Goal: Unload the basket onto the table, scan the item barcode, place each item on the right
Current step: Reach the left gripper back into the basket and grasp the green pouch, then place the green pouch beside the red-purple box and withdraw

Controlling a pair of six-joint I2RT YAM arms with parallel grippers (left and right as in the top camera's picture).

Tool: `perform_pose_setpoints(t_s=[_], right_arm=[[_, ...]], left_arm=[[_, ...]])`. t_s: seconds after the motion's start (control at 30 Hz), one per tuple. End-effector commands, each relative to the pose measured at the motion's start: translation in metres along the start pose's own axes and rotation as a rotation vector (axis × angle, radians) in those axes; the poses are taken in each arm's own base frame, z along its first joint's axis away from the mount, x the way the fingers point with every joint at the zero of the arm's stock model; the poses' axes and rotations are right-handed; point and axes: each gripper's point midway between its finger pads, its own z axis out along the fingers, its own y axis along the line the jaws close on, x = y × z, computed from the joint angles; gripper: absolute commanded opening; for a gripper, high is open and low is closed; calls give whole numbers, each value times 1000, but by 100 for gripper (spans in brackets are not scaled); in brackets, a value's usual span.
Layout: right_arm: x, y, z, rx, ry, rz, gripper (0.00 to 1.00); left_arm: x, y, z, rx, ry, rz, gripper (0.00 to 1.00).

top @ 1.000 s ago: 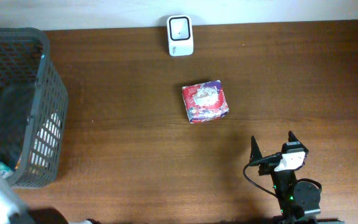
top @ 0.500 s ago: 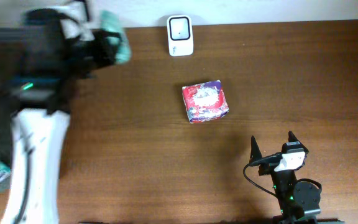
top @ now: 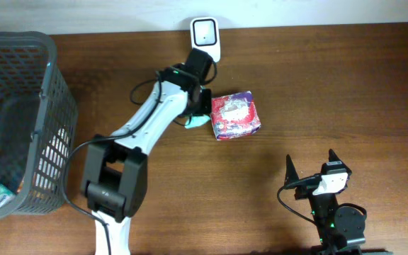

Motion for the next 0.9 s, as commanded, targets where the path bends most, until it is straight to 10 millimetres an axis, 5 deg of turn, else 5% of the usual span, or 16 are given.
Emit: perform_pose_setpoints(t_s=[0.0, 0.13, 0.27, 0.43, 0.53, 0.7, 0.87], right_arm=[[4, -2, 0, 8, 7, 0, 99], [4, -2, 0, 8, 6, 0, 99], [4, -2, 0, 8, 7, 0, 99], [4, -2, 0, 8, 7, 0, 99], [4, -2, 0, 8, 7, 0, 99], [4, -2, 0, 8, 7, 0, 99], [4, -2, 0, 8, 7, 0, 99]], left_arm=[[16, -17, 22, 3, 49, -2, 2], [19, -18, 43, -3, 64, -7, 12], [-5, -32, 44, 52, -35, 109, 18], [-28, -39, 23, 68, -93, 154, 29], [-37, -21, 10, -35, -114, 143, 33], [-26, -4, 8, -115, -67, 146, 73], [-36, -2, -17, -112, -81, 132, 80]])
